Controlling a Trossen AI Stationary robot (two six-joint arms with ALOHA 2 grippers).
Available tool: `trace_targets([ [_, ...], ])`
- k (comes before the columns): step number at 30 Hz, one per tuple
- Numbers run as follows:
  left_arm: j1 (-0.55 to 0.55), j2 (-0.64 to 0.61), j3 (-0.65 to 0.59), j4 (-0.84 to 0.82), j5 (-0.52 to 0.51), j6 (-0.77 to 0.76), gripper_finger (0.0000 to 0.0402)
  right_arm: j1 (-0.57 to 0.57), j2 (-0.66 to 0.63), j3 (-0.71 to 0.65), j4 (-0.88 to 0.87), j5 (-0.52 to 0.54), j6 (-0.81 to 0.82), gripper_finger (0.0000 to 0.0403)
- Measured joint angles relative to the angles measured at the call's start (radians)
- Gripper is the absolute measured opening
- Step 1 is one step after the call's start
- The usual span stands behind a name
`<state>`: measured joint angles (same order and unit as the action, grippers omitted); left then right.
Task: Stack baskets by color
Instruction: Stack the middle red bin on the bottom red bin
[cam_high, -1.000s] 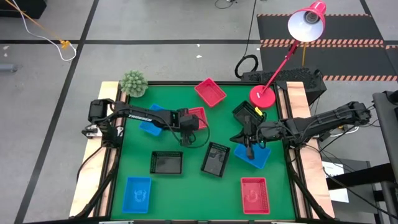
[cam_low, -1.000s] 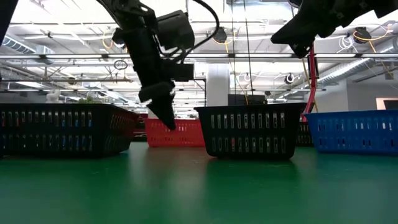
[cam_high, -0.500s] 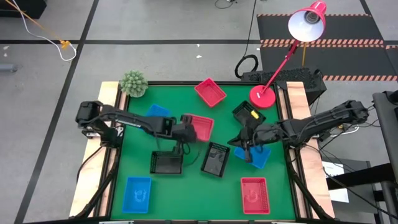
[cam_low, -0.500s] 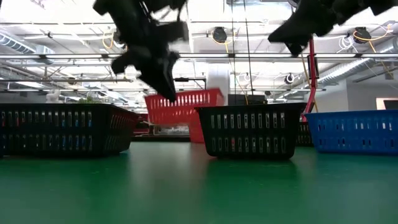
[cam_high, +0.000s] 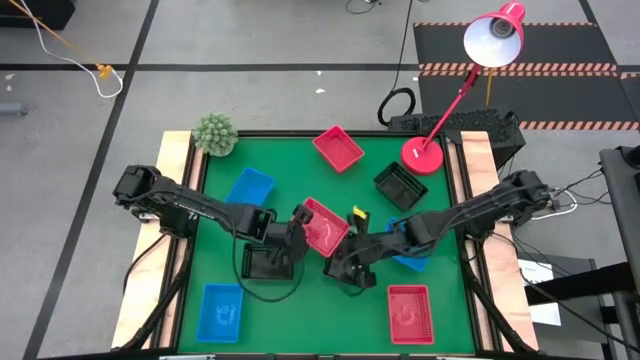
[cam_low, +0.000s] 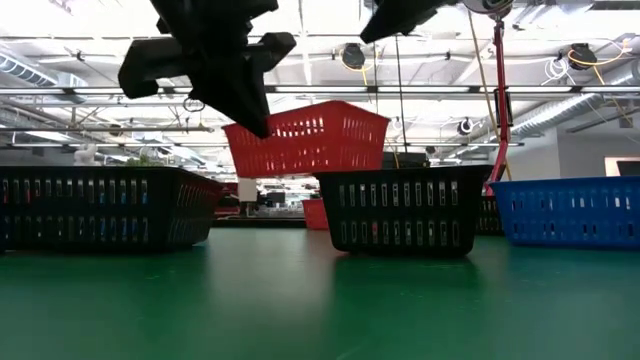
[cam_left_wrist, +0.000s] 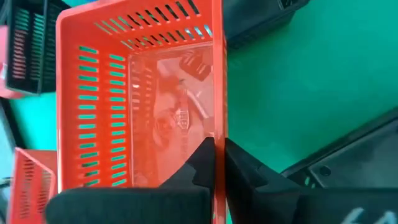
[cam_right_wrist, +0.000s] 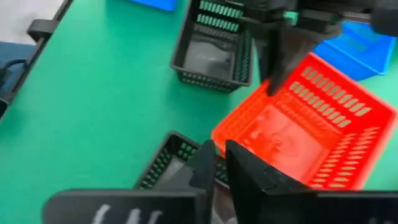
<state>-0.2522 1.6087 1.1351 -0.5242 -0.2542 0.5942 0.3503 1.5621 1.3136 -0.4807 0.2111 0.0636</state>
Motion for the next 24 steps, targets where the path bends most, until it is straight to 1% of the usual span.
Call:
trace_targets([
  [5,-0.042,-0.027,0.0,-0.012,-0.041,0.036,0.0008,0.019,0.017,0.066,-0.115,-0.003,0.06,0.0089],
  [8,-0.058,-0.041,0.002,0.019,-0.064,0.037,0.0014,0.033,0.013,0.086,-0.169,0.0,0.111,0.0111],
  [10,-0.076,-0.053,-0.001,0.002,-0.068,0.052,0.0018,0.047,0.002,0.104,-0.182,-0.001,0.133,0.012],
  [14,-0.115,-0.056,0.001,0.078,-0.059,0.146,0.0008,0.06,-0.02,0.181,-0.235,0.004,0.209,0.0125],
  [17,-0.141,-0.047,0.0,0.144,-0.061,0.244,0.0012,0.053,-0.018,0.288,-0.378,0.056,0.245,0.0125],
  [20,-0.168,-0.04,0.0,0.184,-0.065,0.34,0.0014,0.015,-0.009,0.373,-0.456,0.074,0.273,0.0125],
  [22,-0.178,-0.027,0.0,0.238,-0.064,0.382,0.0009,-0.015,-0.007,0.4,-0.498,0.074,0.279,0.0125],
  [24,-0.177,-0.021,0.0,0.251,-0.064,0.405,0.0007,-0.05,-0.007,0.412,-0.502,0.072,0.253,0.0125],
])
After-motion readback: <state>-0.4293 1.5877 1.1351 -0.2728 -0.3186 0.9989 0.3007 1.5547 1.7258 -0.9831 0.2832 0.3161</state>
